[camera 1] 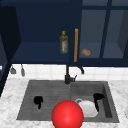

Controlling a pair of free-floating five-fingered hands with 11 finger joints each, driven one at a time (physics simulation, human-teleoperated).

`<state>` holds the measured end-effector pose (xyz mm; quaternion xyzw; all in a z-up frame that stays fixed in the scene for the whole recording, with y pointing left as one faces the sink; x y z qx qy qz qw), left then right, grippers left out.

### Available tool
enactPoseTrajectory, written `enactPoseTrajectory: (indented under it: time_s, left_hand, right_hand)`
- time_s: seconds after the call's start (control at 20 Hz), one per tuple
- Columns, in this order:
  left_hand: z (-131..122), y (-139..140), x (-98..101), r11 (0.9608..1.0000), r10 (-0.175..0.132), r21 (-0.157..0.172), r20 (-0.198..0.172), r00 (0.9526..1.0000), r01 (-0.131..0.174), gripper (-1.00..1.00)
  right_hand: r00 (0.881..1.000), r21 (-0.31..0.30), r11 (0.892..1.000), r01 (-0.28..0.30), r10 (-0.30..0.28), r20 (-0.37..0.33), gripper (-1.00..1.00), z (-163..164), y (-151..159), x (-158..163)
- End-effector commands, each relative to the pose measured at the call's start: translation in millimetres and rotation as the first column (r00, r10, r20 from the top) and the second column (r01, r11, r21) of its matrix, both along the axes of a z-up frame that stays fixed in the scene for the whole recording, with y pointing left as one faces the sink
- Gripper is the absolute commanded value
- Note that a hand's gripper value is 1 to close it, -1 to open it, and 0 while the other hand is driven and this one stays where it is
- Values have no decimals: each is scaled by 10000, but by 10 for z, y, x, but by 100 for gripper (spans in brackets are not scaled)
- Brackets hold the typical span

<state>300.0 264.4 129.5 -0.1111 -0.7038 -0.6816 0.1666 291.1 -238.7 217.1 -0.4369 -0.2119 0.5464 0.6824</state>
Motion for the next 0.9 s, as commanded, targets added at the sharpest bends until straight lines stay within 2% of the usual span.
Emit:
enactPoseTrajectory:
  time_s: [0.0, 0.2, 0.25, 0.3, 0.35, 0.4, 0.65, 0.85]
  left_hand:
    - [0, 0, 0, 10000, 0, 0, 0, 10000, 0, 0]
    - [0, 0, 0, 10000, 0, 0, 0, 10000, 0, 0]
    - [0, 0, 0, 10000, 0, 0, 0, 10000, 0, 0]
    - [0, 0, 0, 10000, 0, 0, 0, 10000, 0, 0]
    - [0, 0, 0, 10000, 0, 0, 0, 10000, 0, 0]
    - [0, 0, 0, 10000, 0, 0, 0, 10000, 0, 0]
    - [0, 0, 0, 10000, 0, 0, 0, 10000, 0, 0]
    - [0, 0, 0, 10000, 0, 0, 0, 10000, 0, 0]
  right_hand:
    - [9997, 190, 9996, -221, 221, -41, -100, -8, 39, 17]
    - [9997, 190, 9995, -252, 252, 5, -100, -12, 64, 15]
    - [9991, -23, 9991, -417, 417, -43, -100, -29, 176, -31]
    - [9998, -565, 9982, -193, 193, 1, -100, -12, 296, 100]
    - [9997, -816, 9964, -249, 247, -36, -100, -14, 284, 129]
    - [9975, -909, 9934, -705, 700, -86, -100, -17, 235, 43]
    - [9843, -222, 9850, -1713, 1720, 385, -100, -18, 224, 47]
    - [9678, 173, 9695, -2444, 2428, 659, -100, -18, 226, 48]
